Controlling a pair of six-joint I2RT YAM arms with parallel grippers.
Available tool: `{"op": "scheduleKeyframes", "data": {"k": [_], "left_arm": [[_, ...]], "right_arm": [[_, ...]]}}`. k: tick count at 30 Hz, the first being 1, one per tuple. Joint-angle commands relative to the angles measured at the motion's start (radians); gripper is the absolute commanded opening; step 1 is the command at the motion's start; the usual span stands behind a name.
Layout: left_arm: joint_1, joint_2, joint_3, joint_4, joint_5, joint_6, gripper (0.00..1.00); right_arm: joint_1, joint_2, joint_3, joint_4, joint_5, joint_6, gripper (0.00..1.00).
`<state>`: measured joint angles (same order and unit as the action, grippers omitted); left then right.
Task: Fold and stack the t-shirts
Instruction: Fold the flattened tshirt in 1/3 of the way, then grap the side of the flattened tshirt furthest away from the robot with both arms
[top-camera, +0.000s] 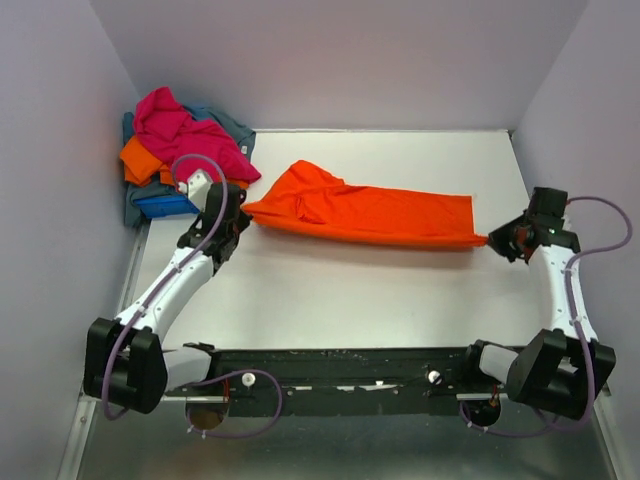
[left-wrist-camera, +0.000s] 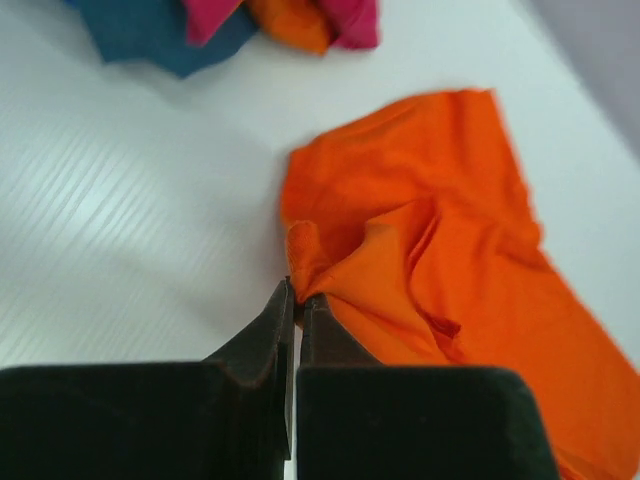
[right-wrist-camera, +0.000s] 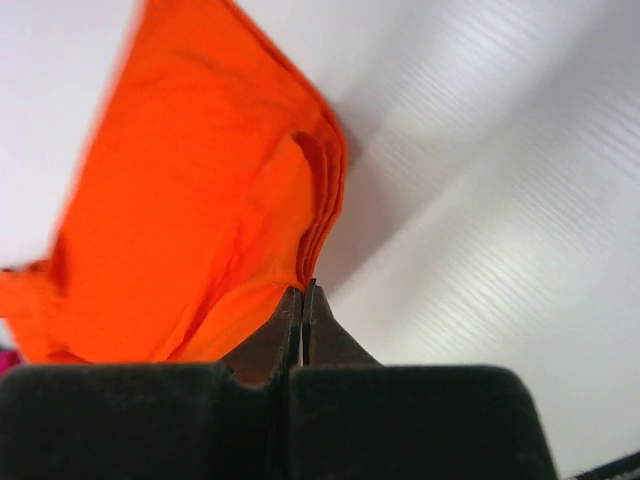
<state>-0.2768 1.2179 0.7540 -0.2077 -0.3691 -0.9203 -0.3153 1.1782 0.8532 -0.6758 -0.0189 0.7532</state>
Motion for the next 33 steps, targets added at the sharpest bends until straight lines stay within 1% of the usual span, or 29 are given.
{"op": "scheduleKeyframes", "data": {"k": [1, 3, 6, 9, 11, 14, 17, 18, 19, 20, 21, 22, 23, 24, 25, 26, 27, 28, 29, 30, 33], "left_arm": [[0.005, -0.092, 0.139, -0.105, -0.062, 0.038, 0.0], [0.005, -0.13, 0.096, -0.113, -0.048, 0.021, 0.0], [0.007, -0.188, -0.014, -0.148, -0.047, -0.021, 0.0], [0.008, -0.26, -0.164, -0.174, -0.054, -0.07, 0.0], [0.008, -0.317, -0.264, -0.189, -0.051, -0.103, 0.0], [0.008, -0.405, -0.369, -0.226, -0.042, -0.178, 0.0], [0.008, -0.48, -0.438, -0.257, -0.024, -0.241, 0.0], [0.008, -0.503, -0.45, -0.266, -0.019, -0.252, 0.0], [0.007, -0.524, -0.456, -0.277, -0.016, -0.261, 0.0], [0.008, -0.54, -0.456, -0.294, -0.024, -0.265, 0.03], [0.008, -0.558, -0.452, -0.309, -0.031, -0.267, 0.03], [0.008, -0.575, -0.444, -0.332, -0.045, -0.272, 0.04], [0.008, -0.59, -0.435, -0.363, -0.06, -0.273, 0.09], [0.008, -0.607, -0.424, -0.374, -0.073, -0.27, 0.22], [0.008, -0.616, -0.415, -0.398, -0.086, -0.266, 0.5], [0.008, -0.629, -0.403, -0.412, -0.094, -0.259, 0.65], [0.008, -0.638, -0.391, -0.423, -0.1, -0.249, 0.74], [0.008, -0.644, -0.378, -0.43, -0.105, -0.233, 0.77], [0.008, -0.647, -0.36, -0.438, -0.113, -0.221, 0.77], [0.008, -0.653, -0.343, -0.443, -0.125, -0.206, 0.77], [0.008, -0.646, -0.285, -0.385, -0.129, -0.079, 0.77]], "right_arm": [[-0.002, -0.106, 0.142, -0.123, 0.01, 0.015, 0.01], [-0.002, -0.162, 0.098, -0.13, 0.014, 0.031, 0.01], [-0.002, -0.225, -0.047, -0.142, 0.001, 0.061, 0.01], [-0.002, -0.268, -0.201, -0.131, -0.024, 0.063, 0.01], [-0.002, -0.298, -0.279, -0.128, -0.012, 0.06, 0.01], [-0.002, -0.342, -0.341, -0.142, 0.008, 0.055, 0.01], [-0.002, -0.38, -0.381, -0.145, -0.03, 0.07, 0.01], [-0.002, -0.393, -0.384, -0.149, -0.032, 0.081, 0.05], [-0.002, -0.405, -0.385, -0.159, -0.026, 0.089, 0.11], [-0.002, -0.416, -0.382, -0.163, -0.023, 0.092, 0.23], [-0.002, -0.428, -0.378, -0.162, -0.026, 0.086, 0.28], [-0.002, -0.44, -0.375, -0.165, -0.024, 0.086, 0.29], [-0.002, -0.457, -0.365, -0.174, -0.016, 0.09, 0.33], [-0.002, -0.471, -0.359, -0.168, -0.019, 0.084, 0.41], [-0.002, -0.483, -0.352, -0.159, -0.032, 0.057, 0.45], [-0.002, -0.494, -0.341, -0.159, -0.03, 0.049, 0.48], [-0.002, -0.502, -0.329, -0.159, -0.023, 0.04, 0.51], [-0.002, -0.508, -0.306, -0.16, -0.009, 0.025, 0.52], [-0.002, -0.511, -0.304, -0.15, -0.016, 0.025, 0.56], [-0.002, -0.514, -0.307, -0.11, -0.048, 0.006, 0.56], [-0.002, -0.486, -0.296, 0.011, -0.142, -0.072, 0.54]]}}
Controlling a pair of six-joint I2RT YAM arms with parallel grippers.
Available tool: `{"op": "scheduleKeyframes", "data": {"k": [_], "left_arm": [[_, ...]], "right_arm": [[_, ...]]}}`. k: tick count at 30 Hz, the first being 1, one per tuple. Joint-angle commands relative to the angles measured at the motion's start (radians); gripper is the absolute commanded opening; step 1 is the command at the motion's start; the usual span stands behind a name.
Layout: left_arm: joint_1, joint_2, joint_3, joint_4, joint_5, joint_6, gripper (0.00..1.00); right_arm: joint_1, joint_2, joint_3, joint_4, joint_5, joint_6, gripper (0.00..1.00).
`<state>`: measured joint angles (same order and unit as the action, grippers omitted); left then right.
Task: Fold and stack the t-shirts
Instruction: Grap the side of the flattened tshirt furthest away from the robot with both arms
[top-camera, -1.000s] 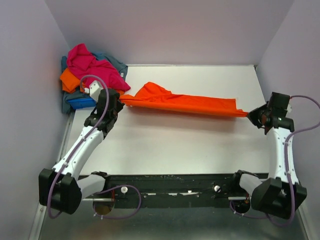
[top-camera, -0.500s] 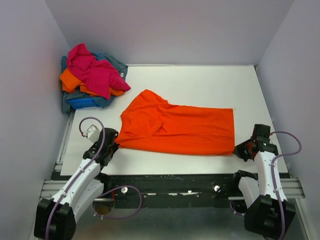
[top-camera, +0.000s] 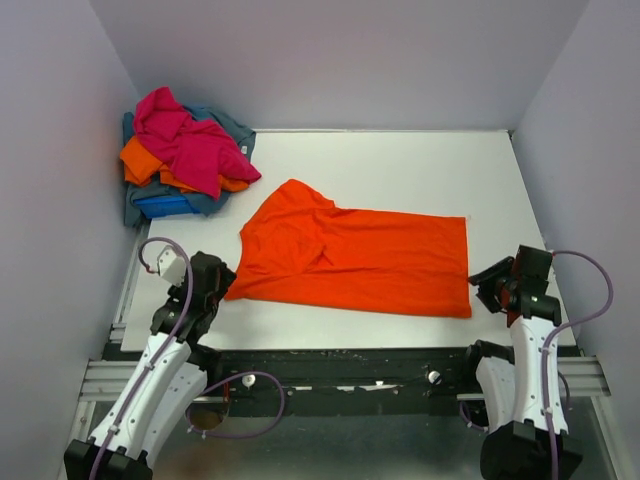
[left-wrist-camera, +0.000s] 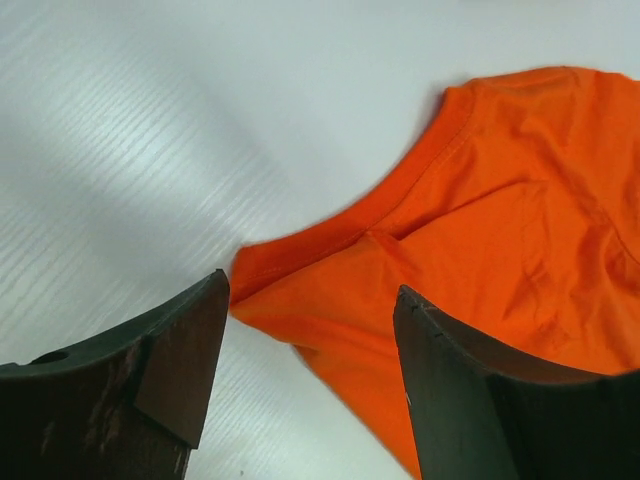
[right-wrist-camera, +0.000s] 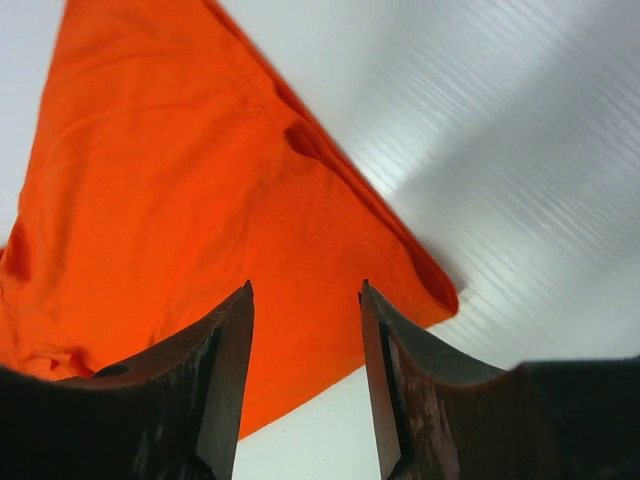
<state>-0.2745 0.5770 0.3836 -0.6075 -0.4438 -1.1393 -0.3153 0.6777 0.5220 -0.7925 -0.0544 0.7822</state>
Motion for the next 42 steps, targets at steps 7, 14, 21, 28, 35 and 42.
{"op": "scheduleKeyframes", "data": {"k": [7, 14, 21, 28, 35, 42], "left_arm": [[0.005, 0.277, 0.236, 0.339, 0.142, 0.389, 0.77], [0.003, 0.74, 0.476, 0.531, 0.263, 0.46, 0.74], [0.004, 1.137, 0.914, 0.37, 0.248, 0.59, 0.73], [0.014, 1.449, 1.251, 0.269, 0.329, 0.613, 0.72], [0.015, 1.635, 1.456, 0.192, 0.352, 0.618, 0.69], [0.027, 1.722, 1.483, 0.175, 0.433, 0.581, 0.64]], "right_arm": [[-0.001, 0.2, 0.153, 0.334, -0.219, -0.222, 0.43], [0.033, 0.358, 0.223, 0.504, -0.265, -0.219, 0.41], [0.091, 0.477, 0.265, 0.558, -0.239, -0.236, 0.41], [0.108, 0.533, 0.271, 0.613, -0.231, -0.236, 0.41], [0.114, 0.582, 0.291, 0.616, -0.188, -0.238, 0.4], [0.116, 0.596, 0.303, 0.613, -0.185, -0.232, 0.4]]}}
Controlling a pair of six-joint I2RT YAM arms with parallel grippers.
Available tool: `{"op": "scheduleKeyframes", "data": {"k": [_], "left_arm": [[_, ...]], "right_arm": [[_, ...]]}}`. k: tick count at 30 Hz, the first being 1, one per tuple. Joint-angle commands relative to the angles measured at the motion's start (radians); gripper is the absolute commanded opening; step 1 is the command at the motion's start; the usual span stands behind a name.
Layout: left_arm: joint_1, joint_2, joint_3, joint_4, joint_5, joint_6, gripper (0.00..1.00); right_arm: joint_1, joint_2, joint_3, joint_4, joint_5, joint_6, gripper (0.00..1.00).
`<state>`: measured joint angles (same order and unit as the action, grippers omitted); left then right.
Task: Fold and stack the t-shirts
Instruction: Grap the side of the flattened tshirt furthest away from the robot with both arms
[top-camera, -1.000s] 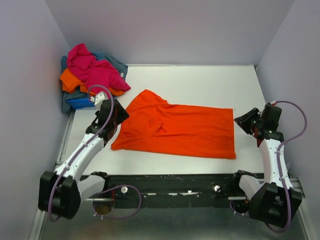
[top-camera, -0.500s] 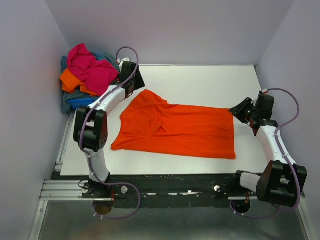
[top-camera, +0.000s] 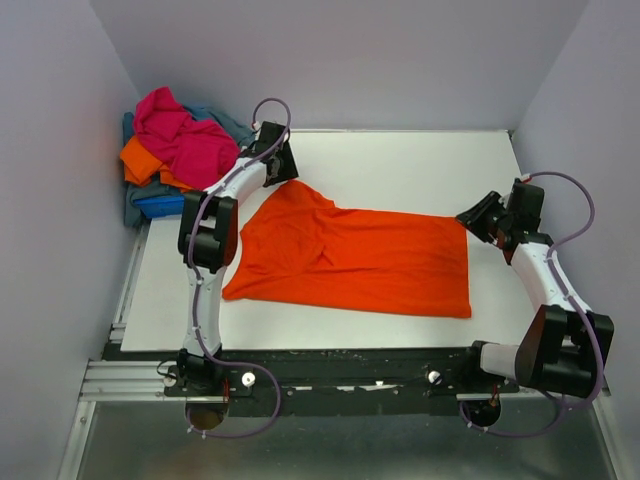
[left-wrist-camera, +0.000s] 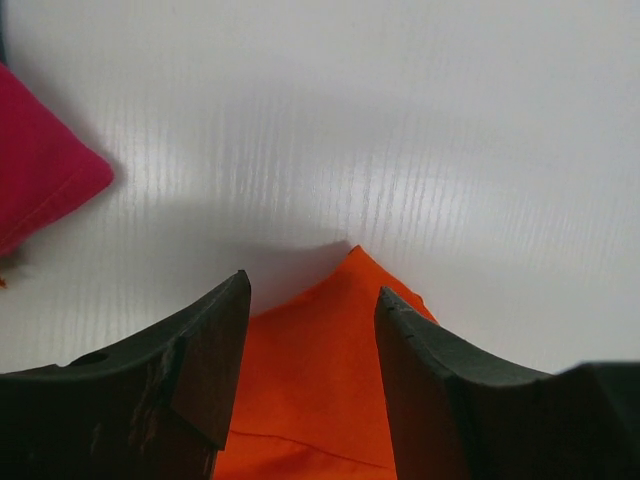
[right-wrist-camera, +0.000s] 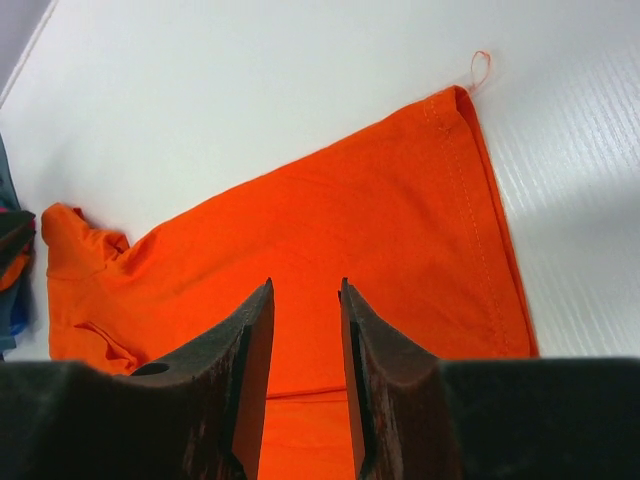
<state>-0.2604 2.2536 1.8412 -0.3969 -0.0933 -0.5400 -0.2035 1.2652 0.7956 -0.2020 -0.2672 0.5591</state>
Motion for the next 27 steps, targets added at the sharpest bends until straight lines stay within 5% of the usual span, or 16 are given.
{"op": "scheduleKeyframes", "data": {"k": [1, 9, 16, 22, 27], "left_arm": [[0.013, 0.05, 0.012, -0.019, 0.092, -0.026, 0.62], [0.018, 0.096, 0.022, 0.066, 0.254, -0.043, 0.54], [0.044, 0.092, -0.019, 0.134, 0.331, -0.066, 0.2], [0.073, 0.04, -0.106, 0.236, 0.429, -0.06, 0.01], [0.076, -0.022, -0.18, 0.27, 0.399, 0.003, 0.0]], "right_arm": [[0.004, 0.013, 0.034, 0.016, 0.032, -0.008, 0.4], [0.004, 0.108, 0.123, -0.071, 0.049, -0.024, 0.4], [0.004, 0.181, 0.162, -0.091, 0.092, -0.037, 0.4], [0.004, 0.302, 0.264, -0.165, 0.226, -0.036, 0.43], [0.007, 0.42, 0.368, -0.192, 0.263, -0.048, 0.45]]}}
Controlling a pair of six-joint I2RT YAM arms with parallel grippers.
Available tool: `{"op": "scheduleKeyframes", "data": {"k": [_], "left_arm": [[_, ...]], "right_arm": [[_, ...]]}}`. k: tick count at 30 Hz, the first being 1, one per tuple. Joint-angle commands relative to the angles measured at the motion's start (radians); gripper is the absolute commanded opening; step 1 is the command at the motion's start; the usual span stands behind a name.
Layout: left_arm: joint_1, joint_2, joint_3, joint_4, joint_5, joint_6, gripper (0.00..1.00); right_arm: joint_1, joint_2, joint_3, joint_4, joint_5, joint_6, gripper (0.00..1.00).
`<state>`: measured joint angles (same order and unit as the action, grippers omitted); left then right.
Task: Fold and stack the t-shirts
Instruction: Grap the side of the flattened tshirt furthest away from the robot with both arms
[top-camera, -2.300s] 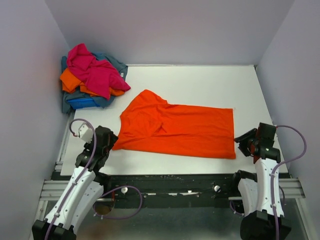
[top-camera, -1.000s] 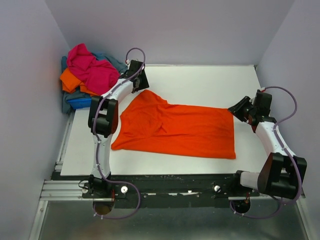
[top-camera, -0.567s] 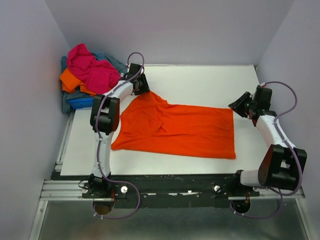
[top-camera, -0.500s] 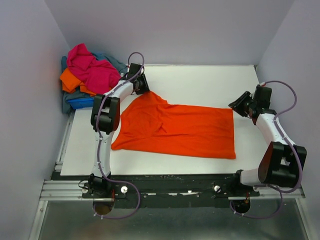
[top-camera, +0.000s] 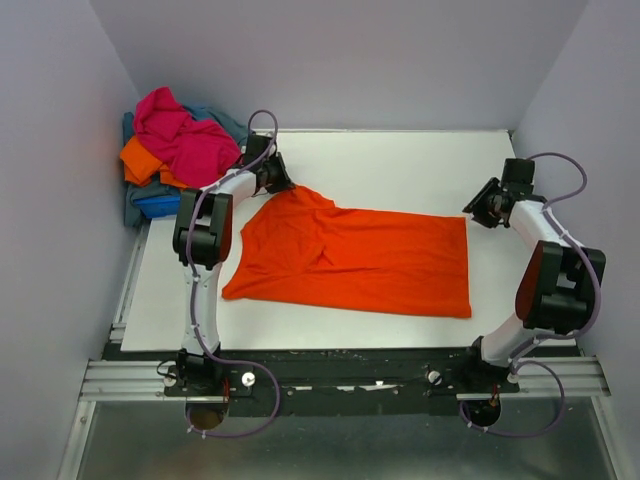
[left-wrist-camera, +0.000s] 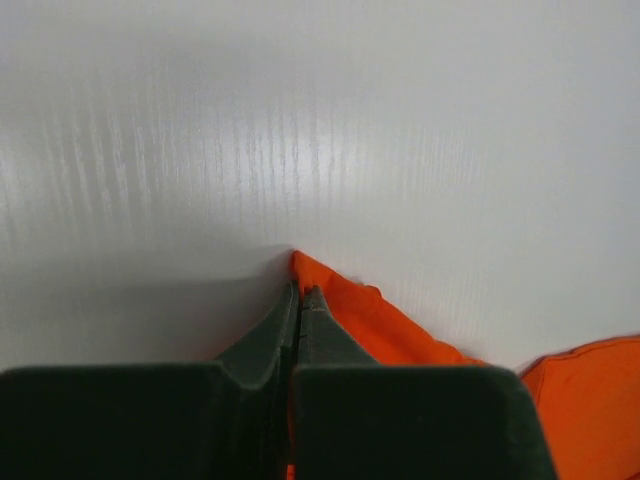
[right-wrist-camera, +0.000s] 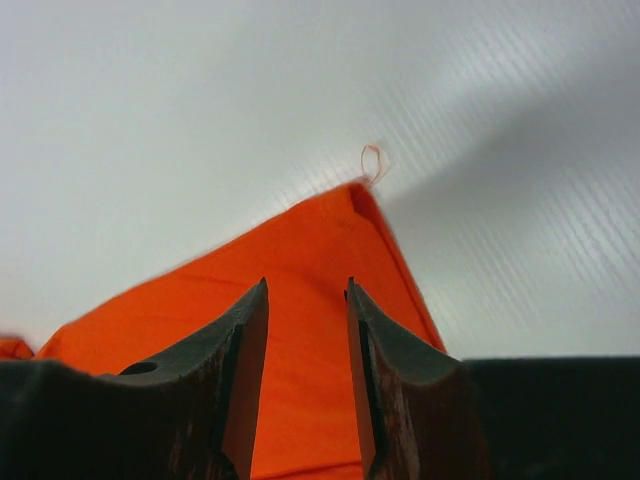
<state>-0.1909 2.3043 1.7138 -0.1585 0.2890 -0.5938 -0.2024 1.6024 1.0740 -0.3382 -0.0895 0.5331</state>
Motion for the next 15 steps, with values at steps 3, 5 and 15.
{"op": "scheduleKeyframes", "data": {"k": [3, 5, 15], "left_arm": [[0.008, -0.088, -0.062, 0.022, 0.004, 0.08, 0.0], [0.008, -0.095, -0.062, 0.013, -0.011, 0.094, 0.0], [0.008, -0.112, -0.056, -0.006, -0.048, 0.121, 0.0]], "right_arm": [[0.009, 0.169, 0.174, -0.11, 0.085, -0.035, 0.45], [0.014, 0.209, 0.199, -0.128, 0.077, -0.038, 0.45], [0.023, 0.313, 0.256, -0.156, 0.111, -0.035, 0.42]]}}
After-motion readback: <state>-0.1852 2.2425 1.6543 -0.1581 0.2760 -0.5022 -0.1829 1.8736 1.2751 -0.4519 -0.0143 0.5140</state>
